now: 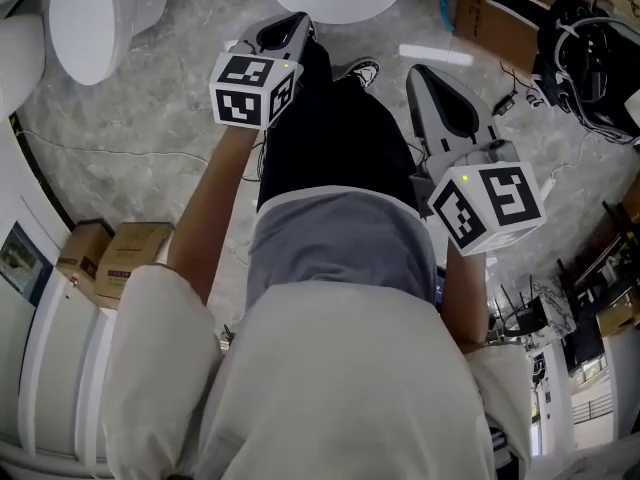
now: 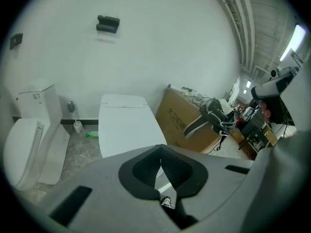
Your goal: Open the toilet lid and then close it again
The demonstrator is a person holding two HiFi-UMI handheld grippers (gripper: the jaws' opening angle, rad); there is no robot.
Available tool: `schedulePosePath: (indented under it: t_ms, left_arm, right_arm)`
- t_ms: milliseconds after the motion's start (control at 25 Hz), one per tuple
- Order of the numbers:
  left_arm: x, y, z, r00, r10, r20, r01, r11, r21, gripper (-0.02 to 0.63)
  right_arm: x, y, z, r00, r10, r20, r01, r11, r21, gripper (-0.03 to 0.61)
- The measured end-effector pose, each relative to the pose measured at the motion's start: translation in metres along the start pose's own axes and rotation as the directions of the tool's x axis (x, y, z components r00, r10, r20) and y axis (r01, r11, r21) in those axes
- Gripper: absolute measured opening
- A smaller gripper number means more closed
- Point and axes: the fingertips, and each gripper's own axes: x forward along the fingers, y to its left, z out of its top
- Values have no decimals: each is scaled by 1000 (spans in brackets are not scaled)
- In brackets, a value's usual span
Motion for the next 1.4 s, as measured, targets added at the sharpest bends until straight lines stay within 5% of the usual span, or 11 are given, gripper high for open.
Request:
schedulePosePath:
  t_ms: [320, 960, 1400]
  left_arm:
    - [-63, -47, 48, 996, 2, 85, -10, 995, 94, 8]
    - [-145, -100, 104, 975, 32, 220, -49, 996, 73, 9]
    - [-206, -125, 131, 925, 72, 372, -85, 996, 18, 9]
  right_arm:
    - [-39, -5, 26, 998, 22, 56, -19, 998, -55, 11]
    - [-103, -12, 45, 990, 23, 136, -12, 997, -82, 11]
    - [-142, -1, 44, 985, 28, 170, -5, 990, -137, 9]
